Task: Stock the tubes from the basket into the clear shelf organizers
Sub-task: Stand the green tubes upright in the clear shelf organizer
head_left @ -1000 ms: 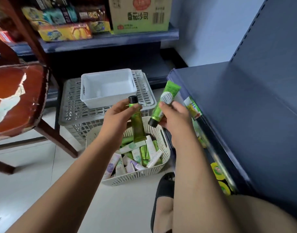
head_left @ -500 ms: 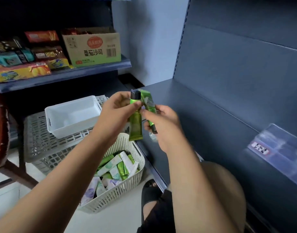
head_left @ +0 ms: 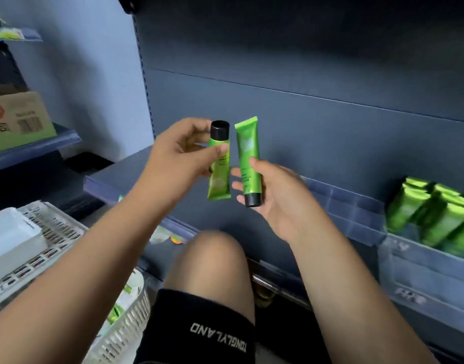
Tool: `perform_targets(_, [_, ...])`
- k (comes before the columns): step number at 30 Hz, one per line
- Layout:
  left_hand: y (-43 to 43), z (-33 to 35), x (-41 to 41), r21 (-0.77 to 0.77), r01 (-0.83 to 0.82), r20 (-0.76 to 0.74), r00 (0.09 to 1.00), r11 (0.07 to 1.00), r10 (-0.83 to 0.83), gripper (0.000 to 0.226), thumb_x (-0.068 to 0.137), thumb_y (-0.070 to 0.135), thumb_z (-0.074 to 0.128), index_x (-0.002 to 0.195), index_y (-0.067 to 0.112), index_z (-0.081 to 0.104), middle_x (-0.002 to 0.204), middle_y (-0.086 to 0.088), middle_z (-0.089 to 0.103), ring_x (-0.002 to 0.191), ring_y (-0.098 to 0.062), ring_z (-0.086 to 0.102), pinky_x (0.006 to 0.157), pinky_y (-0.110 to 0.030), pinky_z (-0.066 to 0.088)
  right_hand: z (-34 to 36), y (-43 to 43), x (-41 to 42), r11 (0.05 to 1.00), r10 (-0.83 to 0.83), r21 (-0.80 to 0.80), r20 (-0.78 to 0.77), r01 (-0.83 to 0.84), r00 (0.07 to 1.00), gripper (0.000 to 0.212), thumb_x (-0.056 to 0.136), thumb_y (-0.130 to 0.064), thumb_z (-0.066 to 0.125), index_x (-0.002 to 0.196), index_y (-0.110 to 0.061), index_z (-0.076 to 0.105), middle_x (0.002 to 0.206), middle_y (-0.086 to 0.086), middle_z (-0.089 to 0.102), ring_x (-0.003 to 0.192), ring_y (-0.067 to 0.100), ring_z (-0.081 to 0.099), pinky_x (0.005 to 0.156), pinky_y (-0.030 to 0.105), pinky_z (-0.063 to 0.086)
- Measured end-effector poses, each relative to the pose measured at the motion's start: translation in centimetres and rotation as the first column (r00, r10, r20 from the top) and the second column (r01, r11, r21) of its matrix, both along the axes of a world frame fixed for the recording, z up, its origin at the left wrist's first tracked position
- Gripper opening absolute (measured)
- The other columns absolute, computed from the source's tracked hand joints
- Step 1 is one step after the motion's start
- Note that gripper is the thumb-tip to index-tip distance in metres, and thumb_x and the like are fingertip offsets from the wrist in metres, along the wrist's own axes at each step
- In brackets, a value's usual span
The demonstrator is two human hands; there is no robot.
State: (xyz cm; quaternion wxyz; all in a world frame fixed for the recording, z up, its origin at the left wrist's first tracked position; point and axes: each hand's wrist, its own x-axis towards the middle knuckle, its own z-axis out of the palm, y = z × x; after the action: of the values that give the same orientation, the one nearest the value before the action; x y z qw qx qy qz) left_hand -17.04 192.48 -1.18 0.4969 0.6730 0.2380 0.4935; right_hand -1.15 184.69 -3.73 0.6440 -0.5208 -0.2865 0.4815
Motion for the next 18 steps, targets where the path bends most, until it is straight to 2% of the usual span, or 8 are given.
perform_targets(4, [-2.6, 0.5, 5.0, -0.05, 0.003, 0.115, 0.993, 0.999, 0.003, 0.018, 0.089, 0.006, 0.074, 0.101, 0.014, 0.064, 0.089, 0.003, 0.067, 0.08, -0.014, 0.066, 0.067, -0.035, 0.059, -0.5, -4.2, 3.6, 0.99, -0.135, -0.06, -0.115, 0.128, 0.984, 0.035, 0.101, -0.036, 0.057, 0.13, -0.017, 0.063, 0.121, 0.009, 0.072, 0.107, 0.028, 0.071, 0.084, 0.045, 0.059])
perform_targets(7, [-4.7, 0.3, 8.1, -0.153, 0.072, 0.22, 0.975, 0.986, -0.037, 0.02, 0.091, 0.005, 0.072, 0.103, 0.01, 0.057, 0.085, 0.0, 0.058, 0.084, -0.021, 0.062, 0.072, -0.039, 0.059, -0.7, -7.4, 5.9, 0.978, -0.21, -0.049, -0.213, 0.205, 0.954, 0.031, 0.103, -0.035, 0.054, 0.124, -0.015, 0.065, 0.111, 0.015, 0.075, 0.099, 0.037, 0.074, 0.095, 0.054, 0.053])
perform_targets(9, [-6.2, -0.2, 9.9, -0.182, 0.129, 0.229, 0.97, 0.975, -0.085, 0.023, 0.092, 0.0, 0.068, 0.109, 0.008, 0.055, 0.09, -0.006, 0.054, 0.085, -0.021, 0.06, 0.075, -0.04, 0.061, -0.5, -9.2, 7.3, 0.958, -0.279, -0.019, -0.283, 0.285, 0.918, 0.031, 0.103, -0.03, 0.056, 0.122, -0.007, 0.064, 0.114, 0.021, 0.073, 0.099, 0.041, 0.073, 0.091, 0.053, 0.057])
perform_targets(11, [-7.4, -0.8, 11.3, -0.206, 0.163, 0.162, 0.978, 0.965, -0.13, 0.031, 0.091, -0.003, 0.067, 0.116, 0.013, 0.057, 0.092, -0.008, 0.055, 0.08, -0.019, 0.064, 0.074, -0.038, 0.063, -0.2, -10.7, 9.1, 0.912, -0.397, -0.014, -0.278, 0.41, 0.874, 0.032, 0.101, -0.025, 0.06, 0.124, -0.002, 0.061, 0.117, 0.019, 0.072, 0.102, 0.038, 0.072, 0.085, 0.05, 0.06])
perform_targets(14, [-8.9, -1.7, 13.4, -0.197, 0.185, -0.115, 0.971, 0.963, -0.21, 0.03, 0.09, 0.001, 0.071, 0.116, 0.013, 0.065, 0.092, -0.013, 0.063, 0.072, -0.017, 0.069, 0.068, -0.032, 0.063, 0.7, -13.1, 12.1, 0.837, -0.534, 0.011, -0.207, 0.547, 0.82, 0.02, 0.101, -0.021, 0.06, 0.115, -0.007, 0.06, 0.111, 0.015, 0.072, 0.099, 0.028, 0.074, 0.085, 0.046, 0.06])
perform_targets(16, [-10.4, -2.2, 15.0, -0.18, 0.275, -0.285, 0.904, 0.944, -0.318, 0.019, 0.09, 0.004, 0.072, 0.109, 0.006, 0.069, 0.089, -0.018, 0.067, 0.07, -0.019, 0.071, 0.062, -0.029, 0.06, 1.6, -14.8, 13.9, 0.811, -0.57, 0.048, -0.156, 0.583, 0.807, 0.01, 0.102, -0.019, 0.058, 0.108, -0.011, 0.058, 0.109, 0.014, 0.074, 0.093, 0.022, 0.075, 0.074, 0.038, 0.058])
perform_targets(18, [-12.1, -2.6, 16.8, -0.159, 0.367, -0.369, 0.839, 0.917, -0.4, 0.018, 0.09, 0.003, 0.072, 0.108, 0.006, 0.071, 0.086, -0.024, 0.07, 0.066, -0.02, 0.069, 0.06, -0.027, 0.055, 2.3, -16.3, 15.7, 0.8, -0.592, 0.089, -0.05, 0.594, 0.804, 0.01, 0.103, -0.02, 0.055, 0.106, -0.011, 0.058, 0.107, 0.014, 0.075, 0.085, 0.021, 0.073, 0.062, 0.031, 0.054])
